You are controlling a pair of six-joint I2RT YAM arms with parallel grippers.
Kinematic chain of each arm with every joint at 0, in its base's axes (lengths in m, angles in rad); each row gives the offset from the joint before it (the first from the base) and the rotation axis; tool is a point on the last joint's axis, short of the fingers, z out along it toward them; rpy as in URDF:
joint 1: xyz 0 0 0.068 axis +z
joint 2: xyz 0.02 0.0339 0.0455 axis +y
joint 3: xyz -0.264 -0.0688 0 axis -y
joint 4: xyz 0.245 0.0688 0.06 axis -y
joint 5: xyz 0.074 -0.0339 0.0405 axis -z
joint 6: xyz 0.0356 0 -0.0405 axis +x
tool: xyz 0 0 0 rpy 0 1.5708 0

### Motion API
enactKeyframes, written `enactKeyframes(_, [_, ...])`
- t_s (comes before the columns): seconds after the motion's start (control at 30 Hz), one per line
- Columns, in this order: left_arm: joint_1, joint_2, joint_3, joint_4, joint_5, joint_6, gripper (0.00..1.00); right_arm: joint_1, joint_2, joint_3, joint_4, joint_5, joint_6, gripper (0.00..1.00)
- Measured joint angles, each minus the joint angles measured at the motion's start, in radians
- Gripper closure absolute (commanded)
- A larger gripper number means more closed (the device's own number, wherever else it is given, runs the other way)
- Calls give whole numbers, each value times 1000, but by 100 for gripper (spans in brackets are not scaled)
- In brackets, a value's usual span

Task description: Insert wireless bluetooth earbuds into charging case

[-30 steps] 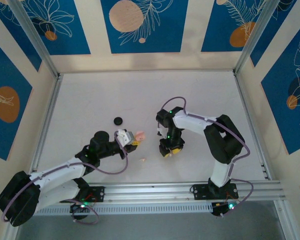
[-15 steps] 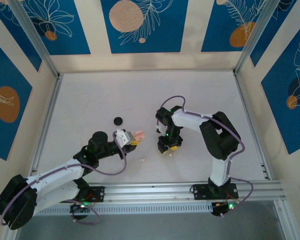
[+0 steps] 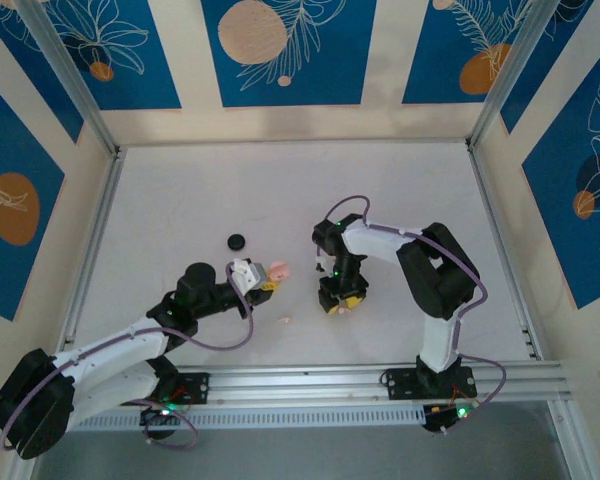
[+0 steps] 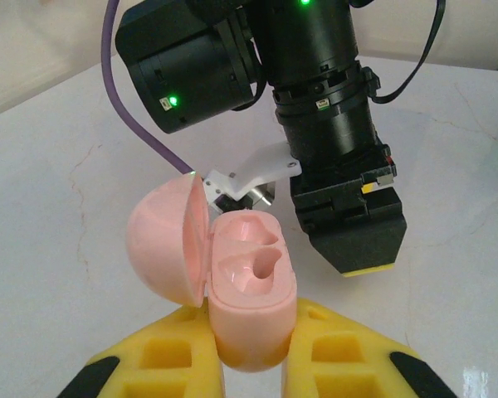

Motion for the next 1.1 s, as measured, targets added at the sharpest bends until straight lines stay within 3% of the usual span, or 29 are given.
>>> enactKeyframes(0.37, [0,8,0,0,0,0,84,40,-29,-26,-4,-73,53,50])
enactKeyframes(0.7, [0,8,0,0,0,0,85,11,-84,15,-78,-11,105,53])
enactKeyframes(1.1, [0,4,0,-6,0,0,85,16,-79,13,-24,-26,192,62])
